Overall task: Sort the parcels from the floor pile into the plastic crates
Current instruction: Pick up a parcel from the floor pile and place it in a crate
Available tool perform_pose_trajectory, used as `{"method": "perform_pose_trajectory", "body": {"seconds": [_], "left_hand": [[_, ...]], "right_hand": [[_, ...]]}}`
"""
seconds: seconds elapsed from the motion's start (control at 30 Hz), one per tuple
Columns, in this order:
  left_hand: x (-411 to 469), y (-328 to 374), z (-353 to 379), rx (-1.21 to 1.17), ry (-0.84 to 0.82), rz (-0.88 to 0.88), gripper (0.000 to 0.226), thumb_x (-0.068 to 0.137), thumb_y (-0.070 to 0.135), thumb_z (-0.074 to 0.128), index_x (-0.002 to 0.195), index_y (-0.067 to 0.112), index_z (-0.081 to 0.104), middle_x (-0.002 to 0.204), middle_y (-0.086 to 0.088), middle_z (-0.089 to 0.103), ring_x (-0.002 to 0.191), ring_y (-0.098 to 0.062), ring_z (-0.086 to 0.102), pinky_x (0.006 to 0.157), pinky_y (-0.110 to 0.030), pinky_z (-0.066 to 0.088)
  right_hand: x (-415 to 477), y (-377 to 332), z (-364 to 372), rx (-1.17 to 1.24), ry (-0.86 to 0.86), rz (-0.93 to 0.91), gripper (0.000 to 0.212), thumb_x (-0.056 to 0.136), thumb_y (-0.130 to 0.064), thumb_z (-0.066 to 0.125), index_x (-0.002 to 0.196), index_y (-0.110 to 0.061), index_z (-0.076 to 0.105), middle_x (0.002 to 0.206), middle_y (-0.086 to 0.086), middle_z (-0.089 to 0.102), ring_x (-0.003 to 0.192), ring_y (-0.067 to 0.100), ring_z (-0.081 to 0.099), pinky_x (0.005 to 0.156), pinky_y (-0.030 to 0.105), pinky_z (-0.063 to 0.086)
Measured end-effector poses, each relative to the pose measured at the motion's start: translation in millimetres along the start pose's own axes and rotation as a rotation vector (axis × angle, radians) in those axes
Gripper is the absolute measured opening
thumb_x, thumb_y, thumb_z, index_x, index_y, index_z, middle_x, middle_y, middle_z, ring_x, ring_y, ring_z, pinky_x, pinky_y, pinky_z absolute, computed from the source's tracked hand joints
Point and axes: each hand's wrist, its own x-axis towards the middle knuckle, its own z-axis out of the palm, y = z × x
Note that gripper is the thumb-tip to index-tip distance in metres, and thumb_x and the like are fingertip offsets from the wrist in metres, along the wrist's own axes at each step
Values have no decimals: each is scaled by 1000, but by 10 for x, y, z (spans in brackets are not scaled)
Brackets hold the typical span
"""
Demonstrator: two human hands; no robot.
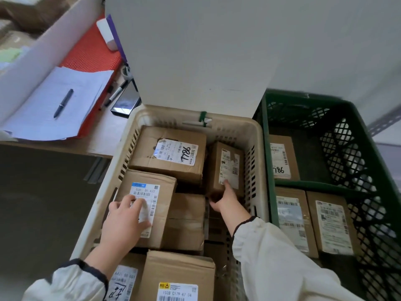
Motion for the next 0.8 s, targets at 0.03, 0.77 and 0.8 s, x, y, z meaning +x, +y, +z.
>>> {"method": "perform_pose_trajectory", "body": {"seconds": [0.03, 0.77, 0.8], "left_hand": [[5, -5, 2, 3, -1, 1, 50, 83, 49, 64, 127, 35, 43, 142, 9, 36, 123, -25, 34, 89, -33, 50], [38, -40, 86, 27, 53, 22, 49, 83, 48, 63, 127, 35, 44, 143, 9, 36, 122, -23, 34, 79, -28, 50], [41, -41, 92, 27, 57, 23, 49, 83, 48, 63, 126, 35, 45, 143, 9, 37, 122, -23, 34, 78, -28, 50]], "right_hand": [[18, 16, -26, -12, 4, 16, 73, 72, -33, 80, 133, -18, 42, 128, 14, 50, 119, 37, 48, 98, 50, 46], [414, 118, 92, -190, -171, -11, 51, 73, -15, 80, 120, -10, 57, 115, 16, 65, 104, 34, 63, 95, 48, 49], [424, 113, 95, -210, -169, -17, 56, 72, -18, 81, 122, -10, 56, 116, 16, 64, 106, 34, 62, 96, 48, 48]]}}
